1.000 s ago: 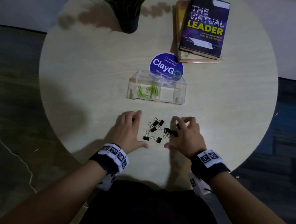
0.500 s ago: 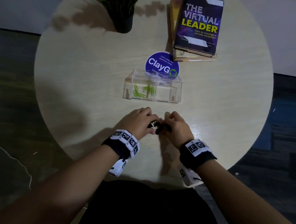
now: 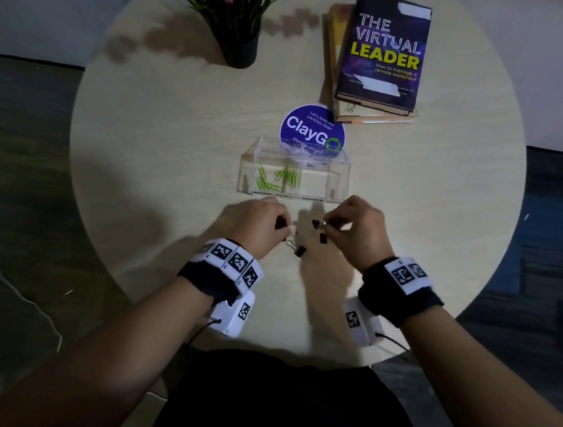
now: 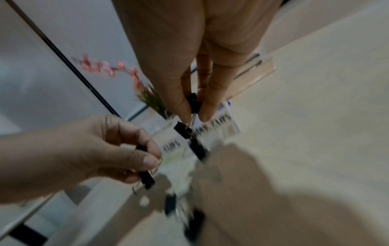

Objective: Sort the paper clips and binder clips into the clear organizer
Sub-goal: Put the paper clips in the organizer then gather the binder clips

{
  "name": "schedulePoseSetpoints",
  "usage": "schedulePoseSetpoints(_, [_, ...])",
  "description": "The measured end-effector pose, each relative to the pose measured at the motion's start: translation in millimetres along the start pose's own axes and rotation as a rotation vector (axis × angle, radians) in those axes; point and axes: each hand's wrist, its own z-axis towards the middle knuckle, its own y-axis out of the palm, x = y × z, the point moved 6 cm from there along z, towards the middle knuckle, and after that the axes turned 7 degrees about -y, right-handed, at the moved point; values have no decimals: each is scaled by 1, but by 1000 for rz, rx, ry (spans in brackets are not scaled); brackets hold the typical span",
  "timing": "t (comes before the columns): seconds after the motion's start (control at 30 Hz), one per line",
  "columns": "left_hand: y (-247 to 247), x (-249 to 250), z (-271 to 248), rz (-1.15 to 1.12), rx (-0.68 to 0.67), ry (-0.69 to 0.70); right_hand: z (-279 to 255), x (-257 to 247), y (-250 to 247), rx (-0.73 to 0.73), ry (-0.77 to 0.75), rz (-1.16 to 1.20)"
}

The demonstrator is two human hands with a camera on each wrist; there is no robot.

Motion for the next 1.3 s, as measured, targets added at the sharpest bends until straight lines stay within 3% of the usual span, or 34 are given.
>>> schedulePoseSetpoints(0.13, [-35, 17, 7, -163, 114, -33, 38, -18, -29, 134, -42, -3])
schedulePoseSetpoints(0.3, [-51, 50, 40, -258, 258, 3, 60, -15, -16, 6, -28, -122])
schedulePoseSetpoints(0.47, [-16, 68, 66, -54, 98, 89, 25, 5, -21, 111, 17, -126])
schedulePoseSetpoints(0.57, [-1, 66, 66, 85, -17, 133, -1, 8, 7, -45, 5, -130])
schedulePoseSetpoints(0.63, [-2, 64, 59, 118, -15, 173, -8, 6, 28, -148, -34, -164])
schedulePoseSetpoints(0.77, [-8, 46, 23, 141, 123, 305, -11, 3, 57, -288, -117, -259])
schedulePoseSetpoints(0.9, [28, 7, 3, 296, -31, 214, -12, 5, 58, -304, -97, -264])
schedulePoseSetpoints(0.97, [38, -3, 4, 303, -45, 173, -14, 9, 53, -282, -48, -230])
schedulePoseSetpoints(1.13, [29, -3, 3, 253, 36, 133, -26, -10, 54, -226, -30, -66])
schedulePoseSetpoints(1.3, [-20, 24, -3, 68, 274, 201, -30, -27, 65, -212, -16, -56])
